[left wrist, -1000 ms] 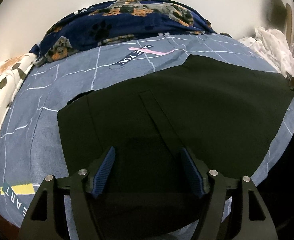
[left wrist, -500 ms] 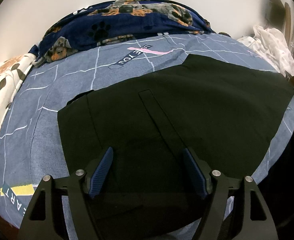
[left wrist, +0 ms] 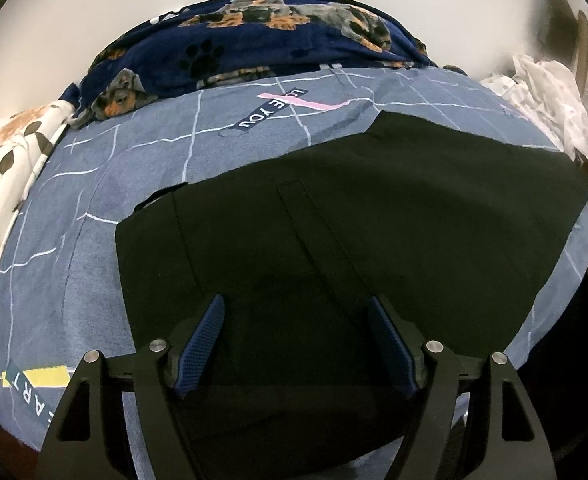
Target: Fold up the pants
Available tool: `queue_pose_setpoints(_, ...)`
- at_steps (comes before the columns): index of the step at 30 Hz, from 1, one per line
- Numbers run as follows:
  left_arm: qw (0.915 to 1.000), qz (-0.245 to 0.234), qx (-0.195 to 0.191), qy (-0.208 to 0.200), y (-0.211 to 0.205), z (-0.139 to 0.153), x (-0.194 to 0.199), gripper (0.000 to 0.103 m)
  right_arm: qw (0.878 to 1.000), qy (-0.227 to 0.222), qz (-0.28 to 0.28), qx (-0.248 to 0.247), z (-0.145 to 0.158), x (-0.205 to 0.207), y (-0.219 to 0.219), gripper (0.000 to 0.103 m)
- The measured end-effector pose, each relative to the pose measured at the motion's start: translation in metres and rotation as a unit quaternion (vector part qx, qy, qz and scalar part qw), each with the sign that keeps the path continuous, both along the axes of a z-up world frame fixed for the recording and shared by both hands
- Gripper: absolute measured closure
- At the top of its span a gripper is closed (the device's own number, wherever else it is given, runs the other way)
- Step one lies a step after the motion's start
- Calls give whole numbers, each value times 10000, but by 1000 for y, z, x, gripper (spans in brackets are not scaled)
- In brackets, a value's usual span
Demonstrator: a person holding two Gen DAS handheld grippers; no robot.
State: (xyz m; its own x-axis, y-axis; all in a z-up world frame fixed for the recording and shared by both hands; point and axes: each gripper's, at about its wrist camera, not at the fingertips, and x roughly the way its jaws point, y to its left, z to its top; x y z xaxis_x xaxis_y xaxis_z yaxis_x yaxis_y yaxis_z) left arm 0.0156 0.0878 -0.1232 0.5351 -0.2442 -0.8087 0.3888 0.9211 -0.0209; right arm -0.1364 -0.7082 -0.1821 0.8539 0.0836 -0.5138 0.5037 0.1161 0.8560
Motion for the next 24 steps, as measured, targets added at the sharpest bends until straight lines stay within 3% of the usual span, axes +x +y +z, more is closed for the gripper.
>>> queue_pose_setpoints(7,9991,52,-361,-224,-14,30,-5,28,9971,-108,742,87,2,35,19,64)
queue_pose_setpoints(10,9984,-28,-428,-356,-26,41,-10,28,9987,-142,478,138,0,35,14,66)
queue_pose_setpoints(12,9980,-72,-474,-404,-33,47,-14,27,9992,-86,367,157,-1,36,11,77)
queue_pose_setpoints(14,9979,-104,-476,-437,-39,50,-17,25,9982,266,542,-45,0,44,14,91)
queue_pose_setpoints(24,9956,-81,-511,-783,-55,64,-29,25,9965,364,591,-469,30,50,29,92)
